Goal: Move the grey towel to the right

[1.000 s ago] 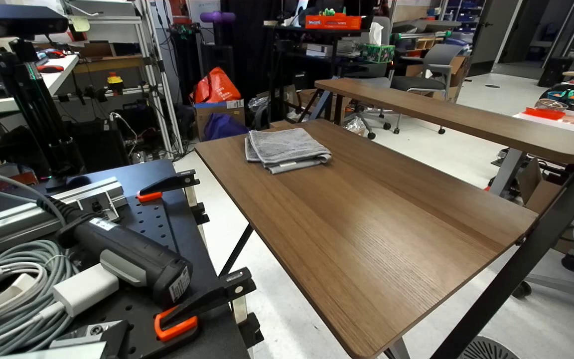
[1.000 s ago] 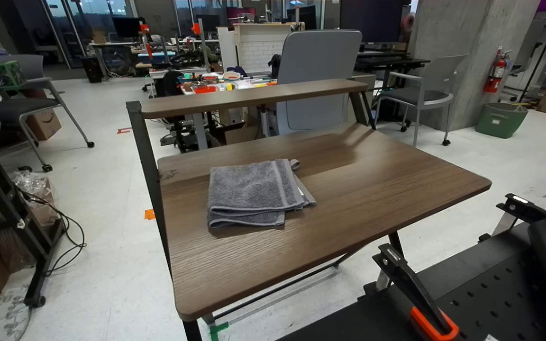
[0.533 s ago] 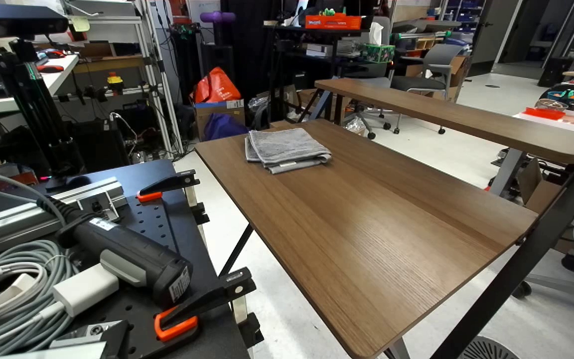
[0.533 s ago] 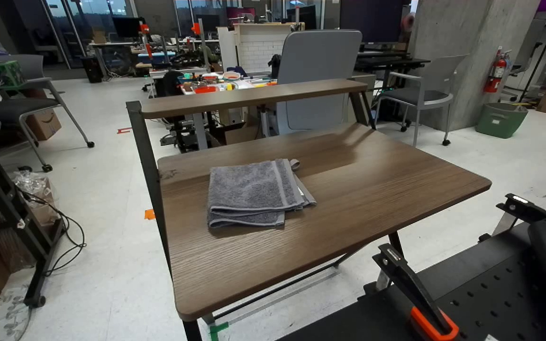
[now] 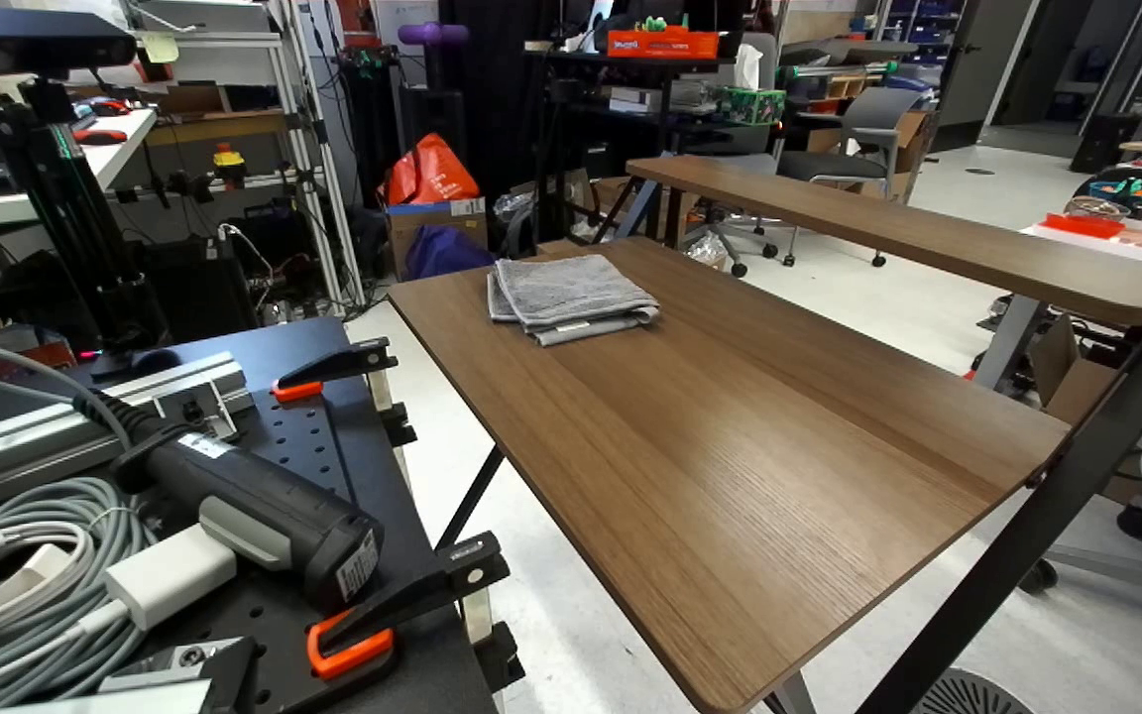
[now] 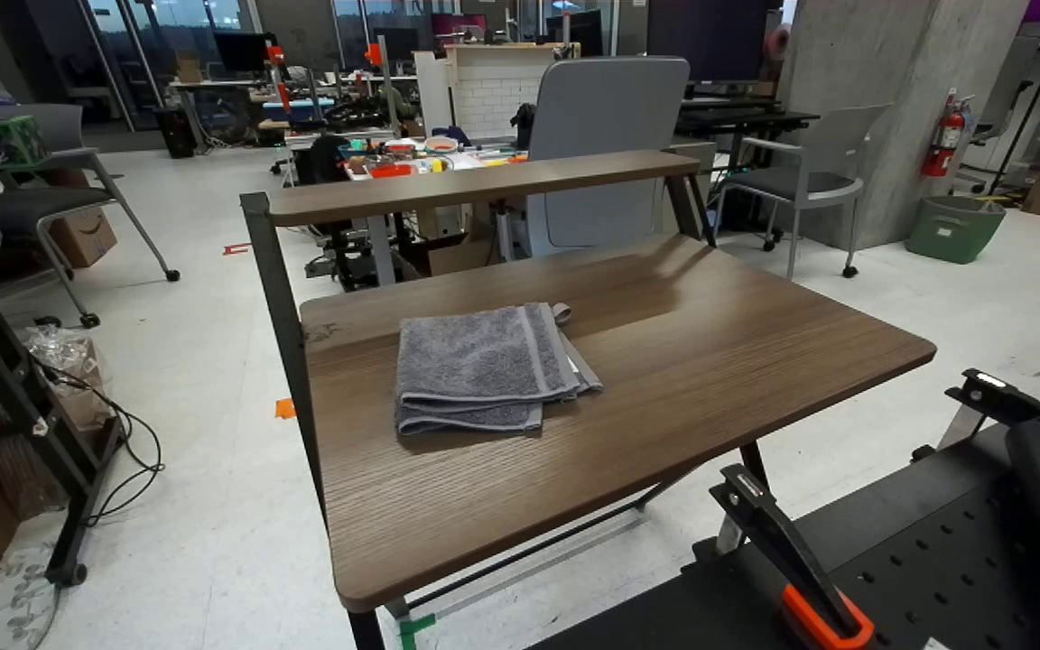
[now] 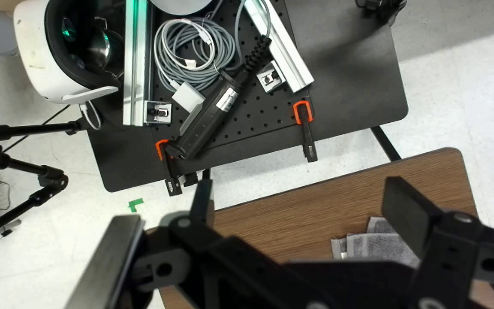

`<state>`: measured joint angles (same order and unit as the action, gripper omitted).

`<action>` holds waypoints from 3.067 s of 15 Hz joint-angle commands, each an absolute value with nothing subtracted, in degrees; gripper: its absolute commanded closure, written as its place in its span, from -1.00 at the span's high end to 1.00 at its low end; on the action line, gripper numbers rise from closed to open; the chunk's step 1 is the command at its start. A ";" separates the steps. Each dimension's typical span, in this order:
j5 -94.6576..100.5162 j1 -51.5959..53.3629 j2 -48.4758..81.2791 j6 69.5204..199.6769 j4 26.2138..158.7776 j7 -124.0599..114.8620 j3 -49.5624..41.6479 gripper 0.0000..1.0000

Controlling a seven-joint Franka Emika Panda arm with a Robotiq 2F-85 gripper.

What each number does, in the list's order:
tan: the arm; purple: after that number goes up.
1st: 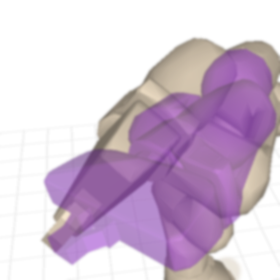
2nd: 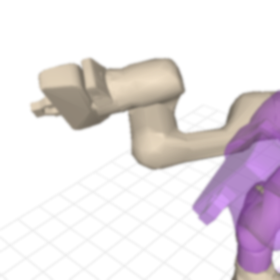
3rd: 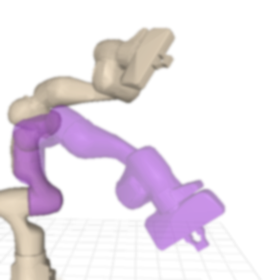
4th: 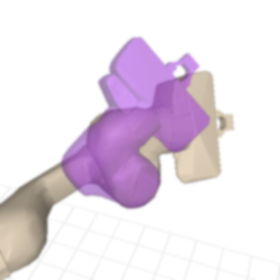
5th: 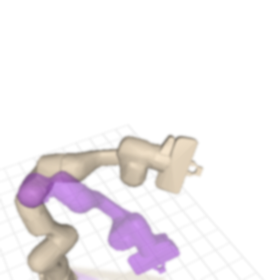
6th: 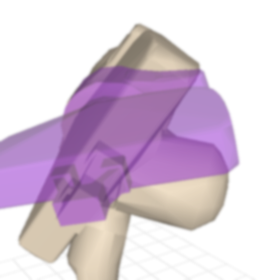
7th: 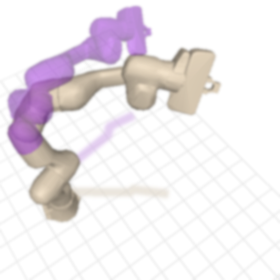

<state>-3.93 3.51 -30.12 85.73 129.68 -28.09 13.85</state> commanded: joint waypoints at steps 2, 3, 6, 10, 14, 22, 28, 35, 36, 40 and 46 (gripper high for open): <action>-3.91 3.51 -30.08 85.62 129.57 -28.09 13.84 1.00; -3.91 3.51 -30.08 85.62 129.57 -28.09 13.84 1.00; -3.91 3.64 -29.47 85.84 129.45 -29.57 14.85 1.00; -4.18 4.64 -27.28 92.04 130.94 -35.74 19.46 1.00; -1.97 5.09 -21.14 102.05 130.87 -44.35 23.44 1.00; 2.91 6.04 -1.81 116.04 123.87 -53.85 19.77 1.00; 4.39 10.08 12.44 129.55 118.61 -62.28 14.93 1.00; 11.78 19.82 25.42 145.17 114.98 -77.61 6.22 1.00; 13.17 21.39 27.34 146.33 113.76 -80.08 4.40 1.00; 14.31 24.89 33.91 146.75 108.75 -85.08 0.00 1.00; 13.27 26.75 42.17 144.81 102.29 -86.45 -3.10 1.00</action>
<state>12.61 25.06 38.00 146.10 106.79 -84.71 -1.10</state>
